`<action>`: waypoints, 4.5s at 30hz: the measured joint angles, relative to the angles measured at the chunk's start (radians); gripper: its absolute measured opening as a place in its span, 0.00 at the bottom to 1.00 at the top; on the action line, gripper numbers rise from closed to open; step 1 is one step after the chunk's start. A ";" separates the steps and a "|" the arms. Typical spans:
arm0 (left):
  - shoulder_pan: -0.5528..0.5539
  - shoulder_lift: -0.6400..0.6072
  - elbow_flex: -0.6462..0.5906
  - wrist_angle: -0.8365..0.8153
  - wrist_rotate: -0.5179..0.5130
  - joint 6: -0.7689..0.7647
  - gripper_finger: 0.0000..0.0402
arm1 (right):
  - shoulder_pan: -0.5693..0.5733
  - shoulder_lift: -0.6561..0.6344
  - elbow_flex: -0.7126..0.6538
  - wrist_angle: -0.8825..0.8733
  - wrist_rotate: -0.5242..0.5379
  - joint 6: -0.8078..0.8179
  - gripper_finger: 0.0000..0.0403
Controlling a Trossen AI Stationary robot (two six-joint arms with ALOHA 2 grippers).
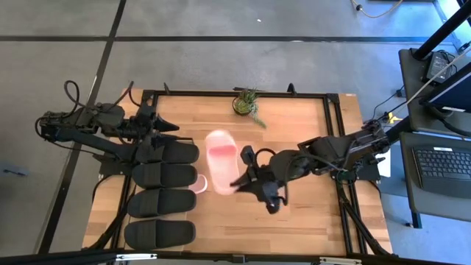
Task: Pick and place slides into the shelf
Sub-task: Put the pink slipper under the shelf
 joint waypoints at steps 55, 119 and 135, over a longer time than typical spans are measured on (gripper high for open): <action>0.001 0.191 0.000 0.243 0.126 -0.927 0.56 | 0.018 -0.050 0.025 -0.098 -0.190 -0.418 0.12; 0.005 0.270 0.000 0.362 0.163 -0.861 0.08 | 0.016 -0.042 0.020 -0.085 -0.224 -0.455 0.12; 0.029 0.268 0.000 0.360 0.162 -0.733 0.08 | 0.020 -0.043 0.020 -0.039 -0.031 0.121 0.42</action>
